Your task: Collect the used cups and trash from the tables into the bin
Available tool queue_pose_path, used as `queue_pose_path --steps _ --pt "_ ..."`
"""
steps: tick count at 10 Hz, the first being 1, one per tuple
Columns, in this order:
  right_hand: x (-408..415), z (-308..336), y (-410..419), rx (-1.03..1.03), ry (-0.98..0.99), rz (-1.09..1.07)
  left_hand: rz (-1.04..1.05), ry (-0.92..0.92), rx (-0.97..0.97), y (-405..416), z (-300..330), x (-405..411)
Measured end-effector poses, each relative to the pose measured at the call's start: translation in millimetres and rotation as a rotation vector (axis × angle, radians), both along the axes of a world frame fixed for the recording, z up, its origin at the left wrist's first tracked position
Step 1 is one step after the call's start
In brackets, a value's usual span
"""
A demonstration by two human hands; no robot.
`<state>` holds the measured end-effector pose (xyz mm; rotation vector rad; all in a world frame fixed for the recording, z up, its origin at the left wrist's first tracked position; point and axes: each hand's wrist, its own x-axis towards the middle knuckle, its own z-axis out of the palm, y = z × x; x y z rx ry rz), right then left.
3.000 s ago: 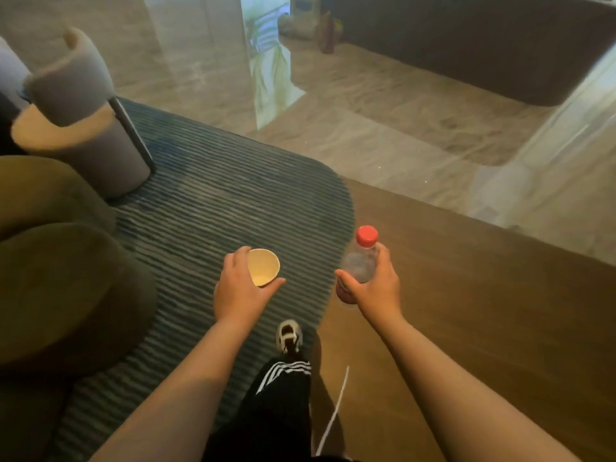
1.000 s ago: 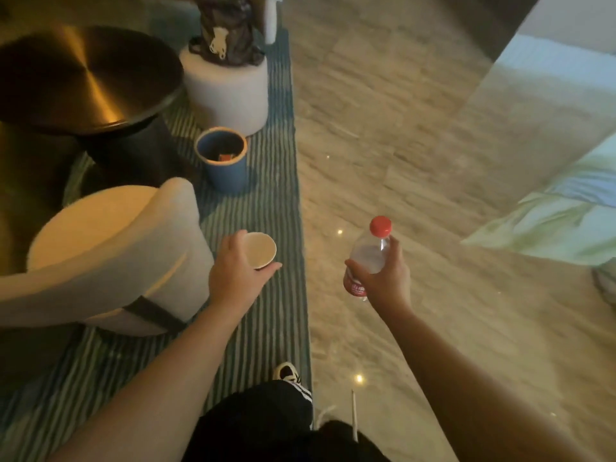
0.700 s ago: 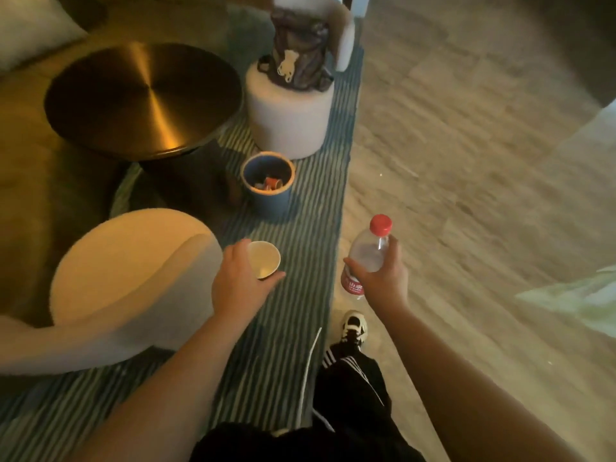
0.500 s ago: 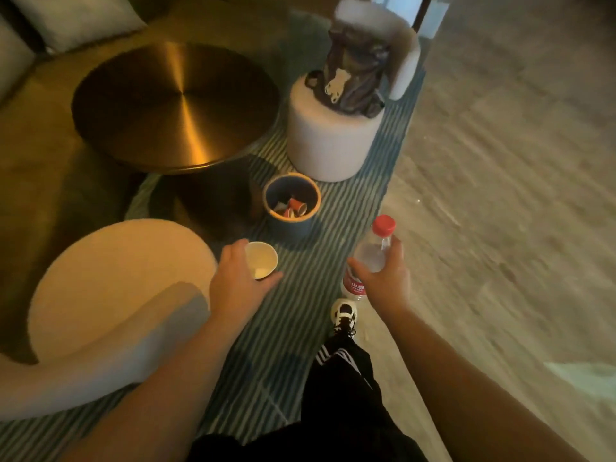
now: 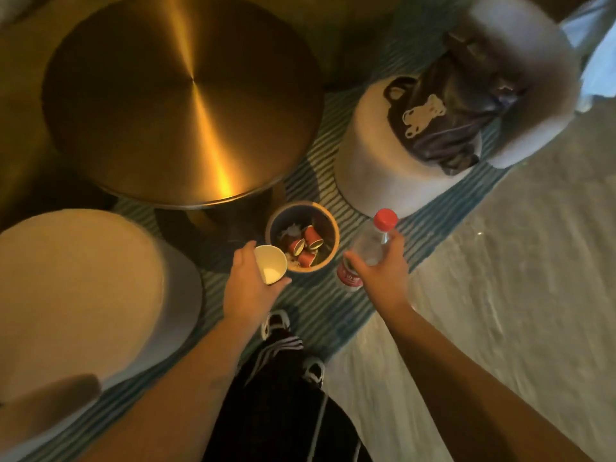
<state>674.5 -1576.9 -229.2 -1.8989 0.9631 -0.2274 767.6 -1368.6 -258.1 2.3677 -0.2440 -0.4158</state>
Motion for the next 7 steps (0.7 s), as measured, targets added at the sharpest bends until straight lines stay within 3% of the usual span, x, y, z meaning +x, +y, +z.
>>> queue_pose_path --steps 2,4,5,7 --pt "97.7 -98.7 -39.4 0.07 -0.006 0.005 0.032 0.055 -0.01 -70.6 -93.1 70.0" --pt "149.4 -197.7 -55.3 0.068 0.126 0.025 0.059 0.203 -0.001 -107.6 -178.4 110.9" --pt "155.5 -218.0 -56.9 0.098 0.146 0.055 -0.001 0.222 0.049 -105.1 -201.9 115.1" --pt "146.9 -190.3 -47.2 0.048 0.155 0.143 0.057 0.0 0.147 -84.0 -174.7 103.4"
